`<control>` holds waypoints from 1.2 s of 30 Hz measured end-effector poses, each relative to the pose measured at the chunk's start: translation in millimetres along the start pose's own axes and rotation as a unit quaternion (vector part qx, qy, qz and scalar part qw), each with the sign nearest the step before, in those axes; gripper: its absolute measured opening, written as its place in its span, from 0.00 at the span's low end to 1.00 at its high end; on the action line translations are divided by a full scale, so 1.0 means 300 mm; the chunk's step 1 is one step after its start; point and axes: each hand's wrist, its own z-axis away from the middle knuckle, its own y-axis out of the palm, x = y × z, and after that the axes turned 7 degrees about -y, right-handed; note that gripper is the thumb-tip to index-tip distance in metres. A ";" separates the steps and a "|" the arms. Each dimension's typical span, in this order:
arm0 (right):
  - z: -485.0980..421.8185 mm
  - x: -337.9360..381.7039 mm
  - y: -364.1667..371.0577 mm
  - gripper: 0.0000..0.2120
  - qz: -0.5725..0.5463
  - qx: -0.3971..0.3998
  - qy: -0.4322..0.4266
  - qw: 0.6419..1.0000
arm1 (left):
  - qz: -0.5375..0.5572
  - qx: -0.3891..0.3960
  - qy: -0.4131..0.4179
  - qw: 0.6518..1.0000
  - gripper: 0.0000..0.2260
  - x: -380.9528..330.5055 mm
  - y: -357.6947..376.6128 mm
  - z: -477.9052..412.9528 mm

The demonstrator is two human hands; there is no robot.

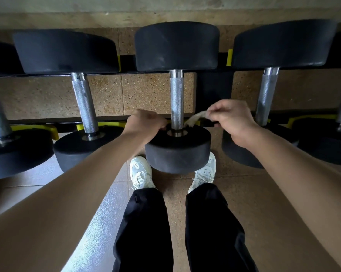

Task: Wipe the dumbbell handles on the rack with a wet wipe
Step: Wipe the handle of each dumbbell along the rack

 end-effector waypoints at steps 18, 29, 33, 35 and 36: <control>-0.130 0.179 0.144 0.07 -0.401 0.034 0.079 0.912 | 0.452 0.112 -0.094 0.880 0.07 -0.210 0.037 -0.099; -0.173 0.180 0.159 0.07 -0.458 0.020 0.144 0.877 | 0.505 0.052 -0.032 0.861 0.06 -0.175 0.019 -0.089; -0.157 0.199 0.139 0.03 -0.566 -0.014 0.192 0.802 | 0.460 0.050 -0.043 0.885 0.02 -0.219 0.038 -0.081; -0.141 0.207 0.128 0.00 -0.617 -0.022 0.205 0.759 | 0.464 0.068 -0.054 0.882 0.05 -0.235 0.045 -0.079; -0.137 0.208 0.127 0.01 -0.631 -0.025 0.209 0.746 | 0.466 0.069 -0.054 0.880 0.06 -0.239 0.048 -0.078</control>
